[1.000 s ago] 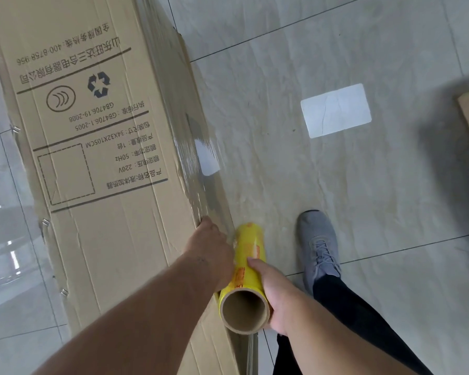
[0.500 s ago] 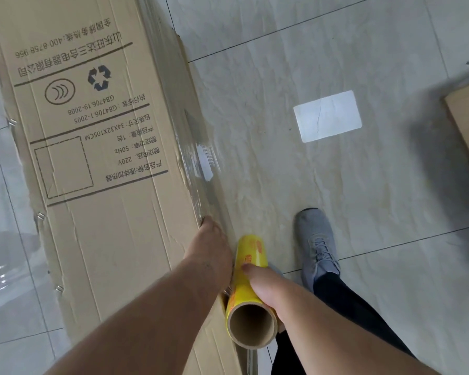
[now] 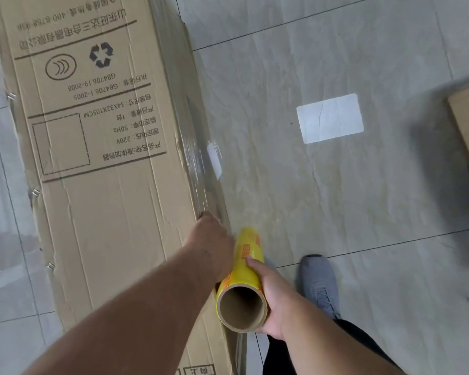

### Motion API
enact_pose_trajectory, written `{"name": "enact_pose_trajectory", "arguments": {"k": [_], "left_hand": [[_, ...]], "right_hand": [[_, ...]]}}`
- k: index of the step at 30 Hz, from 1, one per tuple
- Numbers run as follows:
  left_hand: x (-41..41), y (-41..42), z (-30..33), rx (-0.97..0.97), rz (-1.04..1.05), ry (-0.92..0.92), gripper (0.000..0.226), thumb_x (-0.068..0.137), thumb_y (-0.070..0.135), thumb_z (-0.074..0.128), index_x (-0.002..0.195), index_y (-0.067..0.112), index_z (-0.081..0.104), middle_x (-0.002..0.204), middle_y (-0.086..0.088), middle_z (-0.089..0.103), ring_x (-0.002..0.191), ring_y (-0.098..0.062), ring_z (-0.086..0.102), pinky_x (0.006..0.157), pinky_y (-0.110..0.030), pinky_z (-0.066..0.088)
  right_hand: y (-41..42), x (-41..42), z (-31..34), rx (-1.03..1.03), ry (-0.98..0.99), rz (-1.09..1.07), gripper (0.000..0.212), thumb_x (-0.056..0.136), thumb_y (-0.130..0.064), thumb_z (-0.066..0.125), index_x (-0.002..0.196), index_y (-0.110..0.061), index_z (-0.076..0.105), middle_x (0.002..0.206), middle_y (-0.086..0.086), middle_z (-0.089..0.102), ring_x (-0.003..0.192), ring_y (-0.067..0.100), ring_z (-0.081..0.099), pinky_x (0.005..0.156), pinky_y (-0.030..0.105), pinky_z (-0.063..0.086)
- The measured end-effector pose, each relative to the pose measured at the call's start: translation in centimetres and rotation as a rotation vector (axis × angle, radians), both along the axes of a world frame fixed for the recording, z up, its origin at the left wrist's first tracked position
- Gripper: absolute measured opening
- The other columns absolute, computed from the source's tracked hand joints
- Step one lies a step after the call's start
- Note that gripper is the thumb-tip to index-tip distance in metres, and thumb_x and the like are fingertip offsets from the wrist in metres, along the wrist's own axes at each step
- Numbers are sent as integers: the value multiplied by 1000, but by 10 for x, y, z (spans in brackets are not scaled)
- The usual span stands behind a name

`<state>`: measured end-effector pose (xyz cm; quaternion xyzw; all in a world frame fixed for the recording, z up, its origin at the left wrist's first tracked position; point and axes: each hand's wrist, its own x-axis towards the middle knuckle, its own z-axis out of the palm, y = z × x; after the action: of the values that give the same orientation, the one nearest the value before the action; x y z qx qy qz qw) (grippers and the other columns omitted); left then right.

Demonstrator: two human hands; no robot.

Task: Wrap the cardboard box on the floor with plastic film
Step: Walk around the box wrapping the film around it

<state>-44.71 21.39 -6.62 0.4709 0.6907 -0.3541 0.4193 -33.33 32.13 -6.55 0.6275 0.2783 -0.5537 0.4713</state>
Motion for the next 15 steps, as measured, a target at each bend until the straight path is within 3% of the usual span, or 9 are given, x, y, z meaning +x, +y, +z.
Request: {"name": "enact_pose_trajectory", "arguments": {"k": [3, 6, 11, 15], "left_hand": [[3, 4, 6, 13, 27, -7, 48, 104, 39, 34, 145, 21, 50, 144, -16, 57, 132, -35, 52, 111, -54, 31], [14, 4, 11, -44, 8, 23, 56, 106, 49, 35, 150, 17, 51, 153, -21, 48, 141, -39, 42, 115, -57, 25], [26, 3, 15, -48, 45, 36, 63, 109, 48, 32, 160, 11, 37, 170, -23, 22, 157, -41, 16, 124, -57, 11], [40, -4, 7, -67, 51, -4, 55, 106, 41, 40, 151, 10, 51, 161, -22, 42, 150, -36, 37, 122, -53, 23]], "right_hand": [[-4, 6, -10, 3, 115, 149, 77, 74, -69, 83, 134, -24, 64, 110, 16, 81, 99, 37, 79, 98, 58, 61], [-3, 14, -24, 73, 238, 298, 115, 52, -72, 81, 153, -26, 49, 133, 12, 69, 117, 37, 70, 109, 55, 55], [-4, 8, -24, 32, 272, 506, 107, 81, -58, 80, 165, -15, 29, 155, 16, 52, 137, 36, 56, 117, 39, 44], [-9, -6, -16, 1, 293, 522, 102, 104, -43, 68, 170, -5, 1, 163, 21, 43, 143, 32, 51, 87, 28, 34]]}}
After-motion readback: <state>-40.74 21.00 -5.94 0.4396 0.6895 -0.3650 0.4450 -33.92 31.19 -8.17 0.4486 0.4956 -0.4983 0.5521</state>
